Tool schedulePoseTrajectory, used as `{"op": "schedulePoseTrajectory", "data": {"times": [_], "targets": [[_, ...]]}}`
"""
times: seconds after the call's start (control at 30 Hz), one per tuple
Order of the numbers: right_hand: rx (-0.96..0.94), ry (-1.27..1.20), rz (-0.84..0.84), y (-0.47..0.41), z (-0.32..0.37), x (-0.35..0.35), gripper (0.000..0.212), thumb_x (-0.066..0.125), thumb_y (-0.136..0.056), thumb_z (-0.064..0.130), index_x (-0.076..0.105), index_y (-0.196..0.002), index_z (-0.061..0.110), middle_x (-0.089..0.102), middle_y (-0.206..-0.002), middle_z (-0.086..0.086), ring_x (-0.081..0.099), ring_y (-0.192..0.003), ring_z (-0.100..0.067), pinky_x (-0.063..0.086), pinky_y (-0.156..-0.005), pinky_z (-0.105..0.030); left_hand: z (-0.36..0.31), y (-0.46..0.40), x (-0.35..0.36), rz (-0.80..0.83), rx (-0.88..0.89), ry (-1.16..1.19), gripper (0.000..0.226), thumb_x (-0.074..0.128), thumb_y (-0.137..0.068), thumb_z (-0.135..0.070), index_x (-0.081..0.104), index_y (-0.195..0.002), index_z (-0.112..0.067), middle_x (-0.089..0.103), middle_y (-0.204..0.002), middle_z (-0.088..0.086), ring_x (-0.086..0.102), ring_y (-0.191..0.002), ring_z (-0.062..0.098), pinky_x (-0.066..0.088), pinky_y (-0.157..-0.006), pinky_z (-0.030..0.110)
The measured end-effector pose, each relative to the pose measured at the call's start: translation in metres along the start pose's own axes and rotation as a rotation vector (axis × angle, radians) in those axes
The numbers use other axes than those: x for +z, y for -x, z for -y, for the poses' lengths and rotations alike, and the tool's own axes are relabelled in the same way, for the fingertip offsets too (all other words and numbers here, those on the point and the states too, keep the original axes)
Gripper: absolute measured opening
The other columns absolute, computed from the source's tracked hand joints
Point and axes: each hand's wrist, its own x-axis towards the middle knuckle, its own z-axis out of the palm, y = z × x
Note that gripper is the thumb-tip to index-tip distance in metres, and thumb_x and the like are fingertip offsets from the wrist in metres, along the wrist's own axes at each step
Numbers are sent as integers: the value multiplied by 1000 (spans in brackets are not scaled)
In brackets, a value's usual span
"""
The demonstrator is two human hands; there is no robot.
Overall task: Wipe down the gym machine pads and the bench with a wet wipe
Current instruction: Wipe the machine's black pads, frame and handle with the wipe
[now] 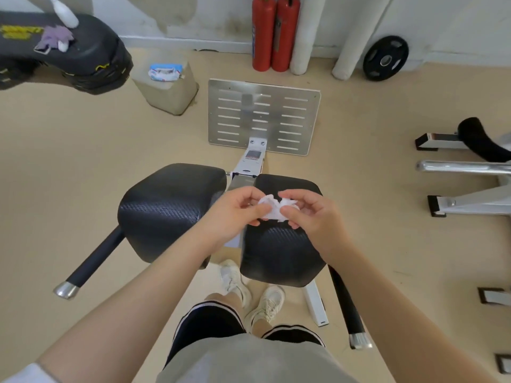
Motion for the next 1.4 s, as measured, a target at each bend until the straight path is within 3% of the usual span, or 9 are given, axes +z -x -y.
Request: {"op": "schedulePoseTrajectory", "data": {"times": [0.23, 0.37, 0.47, 0.6, 0.8, 0.97, 1.1, 1.3, 1.4], "targets": [[49, 538, -46, -15, -15, -8, 10, 63, -85, 22, 63, -75, 20, 58, -91, 4, 55, -86, -14, 44, -78, -27, -9, -25, -22, -67, -48, 132, 15, 51, -93, -15, 60, -82, -18, 62, -91, -1, 58, -82, 10, 50, -76, 18], [-3, 421, -119, -30, 5, 4, 34, 61, -86, 27, 56, -118, 19, 46, -119, 15, 42, -108, -1, 32, -91, -9, -16, -34, -39, 6, 25, -40, 12, 55, -90, -15, 63, -83, -21, 63, -84, -3, 57, -81, 11, 47, -80, 26], [-138, 363, 14, -45, 24, 27, 41, 62, -86, 23, 54, -125, 13, 52, -121, 13, 49, -108, -2, 36, -92, -2, -19, -34, -52, 55, 76, -127, 12, 55, -90, -14, 66, -86, -18, 65, -85, 2, 58, -82, 14, 46, -85, 33], [-88, 259, 53, -57, 27, 48, 16, 62, -87, 16, 66, -99, 7, 68, -87, -8, 61, -79, -22, 50, -72, -29, -15, -29, -66, 32, 120, -176, 13, 56, -90, -14, 66, -83, -20, 65, -84, 10, 57, -77, 16, 47, -77, 33], [203, -36, 200, -57, 30, 44, 13, 57, -88, 8, 61, -76, 7, 58, -74, -5, 53, -72, -17, 43, -71, -25, -1, -17, -80, 56, 41, -193, 17, 61, -87, -19, 64, -71, -13, 56, -58, -4, 50, -61, 13, 42, -64, 25], [392, -406, 233, -57, 27, 33, 23, 48, -93, 6, 58, -72, 9, 56, -56, 3, 49, -59, -13, 49, -60, -16, 13, -13, -82, 63, 8, 84, 17, 47, -95, -18, 63, -93, -16, 66, -95, 1, 60, -92, 16, 46, -88, 30], [431, -414, 138, -56, 19, 30, 18, 48, -94, 7, 58, -80, 9, 46, -45, 5, 48, -51, -11, 55, -72, -24, 25, -4, -74, -100, -111, 516, 30, 32, -101, -24, 53, -117, -10, 61, -116, 10, 58, -110, 22, 47, -95, 35], [374, -105, 216, -45, 17, 52, 25, 57, -90, 23, 57, -115, 20, 61, -111, 2, 56, -106, -12, 43, -99, -30, 28, 15, -60, -225, -107, 144, 28, 30, -101, -31, 49, -113, -15, 58, -113, 9, 57, -107, 22, 49, -94, 35], [385, -37, 363, -39, 21, 65, 23, 58, -89, 20, 61, -111, 14, 61, -112, -2, 58, -106, -17, 47, -96, -31, 27, 20, -60, -219, -72, 125, 28, 31, -100, -31, 51, -108, -12, 59, -110, 15, 58, -106, 28, 49, -94, 42]]}}
